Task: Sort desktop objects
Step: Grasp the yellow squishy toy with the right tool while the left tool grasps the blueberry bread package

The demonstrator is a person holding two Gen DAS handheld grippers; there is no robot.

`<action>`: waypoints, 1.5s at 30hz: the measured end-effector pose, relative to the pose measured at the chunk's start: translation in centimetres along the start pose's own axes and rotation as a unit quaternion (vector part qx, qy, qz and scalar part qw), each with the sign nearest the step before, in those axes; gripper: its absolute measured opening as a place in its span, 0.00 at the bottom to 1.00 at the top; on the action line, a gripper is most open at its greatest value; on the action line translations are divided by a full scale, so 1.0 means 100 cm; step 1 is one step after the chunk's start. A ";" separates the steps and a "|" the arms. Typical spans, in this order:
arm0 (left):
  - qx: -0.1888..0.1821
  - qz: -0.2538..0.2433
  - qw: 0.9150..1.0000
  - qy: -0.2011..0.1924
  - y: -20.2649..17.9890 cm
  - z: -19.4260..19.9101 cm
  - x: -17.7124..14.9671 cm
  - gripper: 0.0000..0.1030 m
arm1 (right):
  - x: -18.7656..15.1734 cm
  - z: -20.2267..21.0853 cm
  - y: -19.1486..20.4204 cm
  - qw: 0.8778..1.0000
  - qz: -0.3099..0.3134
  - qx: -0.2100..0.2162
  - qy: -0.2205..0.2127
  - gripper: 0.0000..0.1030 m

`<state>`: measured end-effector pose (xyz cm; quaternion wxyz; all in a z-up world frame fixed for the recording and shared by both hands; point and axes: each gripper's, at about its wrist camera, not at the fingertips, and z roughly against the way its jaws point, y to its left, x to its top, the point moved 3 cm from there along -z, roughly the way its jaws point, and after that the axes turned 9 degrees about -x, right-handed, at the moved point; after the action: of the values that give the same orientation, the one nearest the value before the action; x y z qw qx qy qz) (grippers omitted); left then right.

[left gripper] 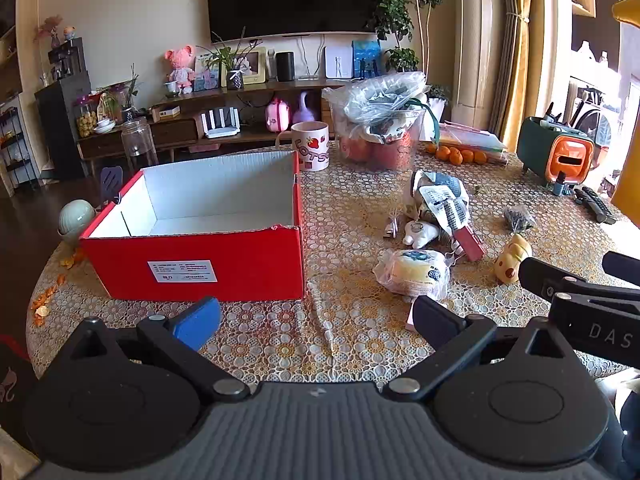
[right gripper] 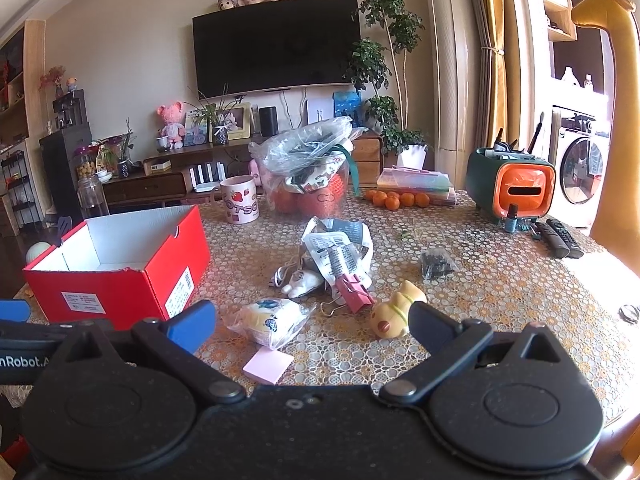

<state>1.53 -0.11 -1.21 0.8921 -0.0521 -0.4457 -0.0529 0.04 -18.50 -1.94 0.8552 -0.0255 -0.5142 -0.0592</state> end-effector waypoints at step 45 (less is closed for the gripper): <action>-0.087 -0.088 0.988 0.092 -0.064 -0.209 0.023 1.00 | -0.017 -0.186 -0.062 0.993 0.034 -0.052 0.100 0.87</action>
<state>18.55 -9.52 -11.55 0.9132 -0.0847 -0.3586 -0.1742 14.74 -26.43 -12.28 0.9013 -0.0816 -0.4212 -0.0594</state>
